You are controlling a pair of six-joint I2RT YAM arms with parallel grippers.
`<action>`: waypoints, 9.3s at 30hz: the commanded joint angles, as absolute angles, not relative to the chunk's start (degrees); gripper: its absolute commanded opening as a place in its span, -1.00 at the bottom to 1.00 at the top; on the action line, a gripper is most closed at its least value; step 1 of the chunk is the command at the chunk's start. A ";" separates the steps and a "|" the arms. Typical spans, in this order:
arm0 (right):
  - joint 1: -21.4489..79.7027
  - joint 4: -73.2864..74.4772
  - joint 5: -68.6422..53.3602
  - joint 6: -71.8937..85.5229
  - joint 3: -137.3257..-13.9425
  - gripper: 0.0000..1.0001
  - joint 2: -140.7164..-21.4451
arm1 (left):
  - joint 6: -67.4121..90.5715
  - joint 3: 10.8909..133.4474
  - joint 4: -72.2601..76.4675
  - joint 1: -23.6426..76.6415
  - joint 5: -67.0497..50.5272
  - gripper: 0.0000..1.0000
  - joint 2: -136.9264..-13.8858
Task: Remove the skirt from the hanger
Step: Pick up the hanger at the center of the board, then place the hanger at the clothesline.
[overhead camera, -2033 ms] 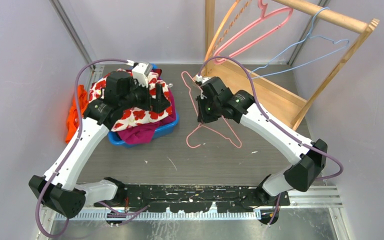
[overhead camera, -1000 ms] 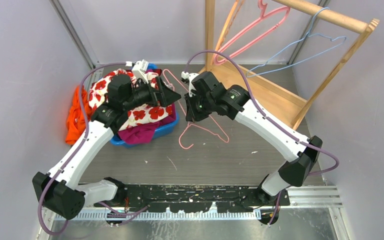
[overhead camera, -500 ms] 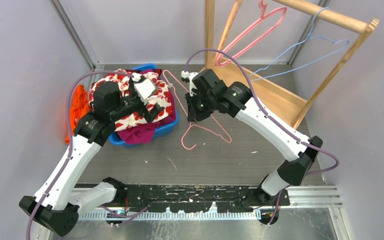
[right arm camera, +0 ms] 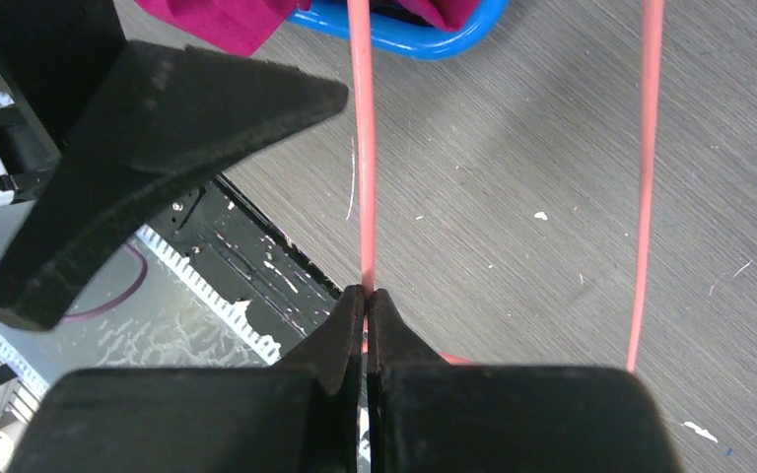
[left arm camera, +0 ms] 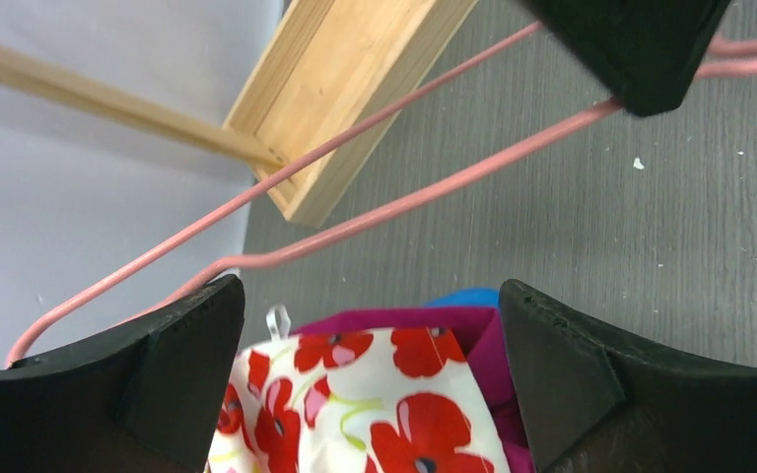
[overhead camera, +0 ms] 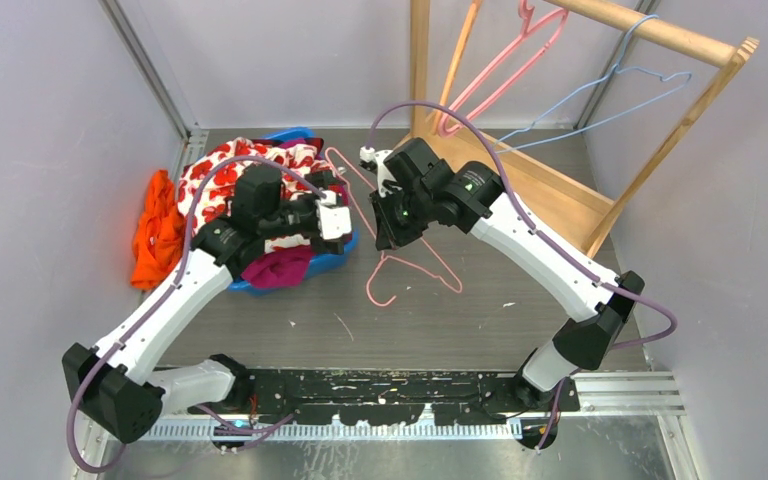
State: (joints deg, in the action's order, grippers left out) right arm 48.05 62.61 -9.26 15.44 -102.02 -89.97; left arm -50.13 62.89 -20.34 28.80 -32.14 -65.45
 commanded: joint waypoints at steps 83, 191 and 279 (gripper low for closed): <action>49.39 52.08 16.96 10.45 -101.00 0.61 -72.63 | -38.82 80.15 -36.82 39.29 -13.71 -1.00 -76.13; 49.39 19.13 49.29 -9.17 -86.85 0.64 -56.59 | 20.67 152.49 -14.58 35.40 -38.72 -1.00 -126.66; 50.26 1.39 28.34 6.50 -92.89 0.57 -78.68 | 9.54 115.22 -33.71 29.97 -43.45 -1.00 -93.44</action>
